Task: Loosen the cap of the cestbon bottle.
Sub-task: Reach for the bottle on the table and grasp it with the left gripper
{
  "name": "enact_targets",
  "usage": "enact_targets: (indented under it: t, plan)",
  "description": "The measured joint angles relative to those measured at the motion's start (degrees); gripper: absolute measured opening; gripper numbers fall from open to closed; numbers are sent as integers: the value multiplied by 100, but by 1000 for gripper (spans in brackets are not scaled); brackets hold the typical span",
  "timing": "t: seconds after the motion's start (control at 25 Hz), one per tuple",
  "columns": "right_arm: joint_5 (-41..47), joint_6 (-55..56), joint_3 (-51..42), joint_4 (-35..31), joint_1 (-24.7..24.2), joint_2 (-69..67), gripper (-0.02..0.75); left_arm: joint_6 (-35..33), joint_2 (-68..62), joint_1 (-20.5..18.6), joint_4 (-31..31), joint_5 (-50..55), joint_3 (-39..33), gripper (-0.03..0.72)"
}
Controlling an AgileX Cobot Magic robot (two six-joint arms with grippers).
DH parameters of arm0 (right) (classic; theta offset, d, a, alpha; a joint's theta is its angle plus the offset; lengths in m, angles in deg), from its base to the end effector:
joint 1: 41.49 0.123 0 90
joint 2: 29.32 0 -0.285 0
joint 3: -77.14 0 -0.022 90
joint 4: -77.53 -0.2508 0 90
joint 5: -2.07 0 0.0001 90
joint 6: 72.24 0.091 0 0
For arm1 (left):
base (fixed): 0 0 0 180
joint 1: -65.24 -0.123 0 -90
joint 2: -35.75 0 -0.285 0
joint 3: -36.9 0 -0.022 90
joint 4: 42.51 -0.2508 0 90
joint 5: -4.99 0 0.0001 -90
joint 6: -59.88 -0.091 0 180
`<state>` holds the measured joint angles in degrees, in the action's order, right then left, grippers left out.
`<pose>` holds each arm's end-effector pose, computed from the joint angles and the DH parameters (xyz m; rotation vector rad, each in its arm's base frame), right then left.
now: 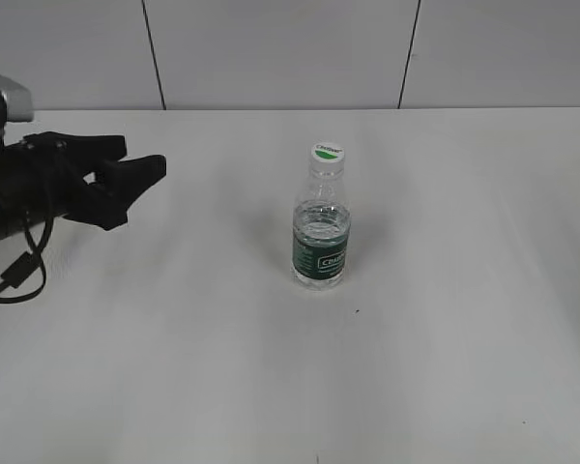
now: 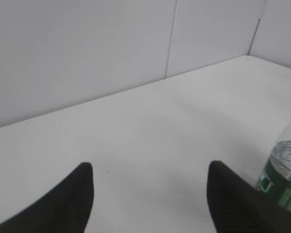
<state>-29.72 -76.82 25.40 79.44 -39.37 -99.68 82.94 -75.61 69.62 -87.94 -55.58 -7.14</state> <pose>0.2191 0.0097 0.2762 -0.1281 1.5714 -0.0420 0.2922 -0.0790 0.1520 0.5899 1.7072 -0.6173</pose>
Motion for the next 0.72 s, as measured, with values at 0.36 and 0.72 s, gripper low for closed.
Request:
enact_targets:
  t: [0.36, 0.72]
  plan:
    - [-5, 44, 0, 0, 0, 0, 587, 349, -1280, 11, -1686, -512, 1129, 446]
    - [-5, 73, 0, 0, 0, 0, 587, 273, -2167, 335, -2272, -809, 1857, 452]
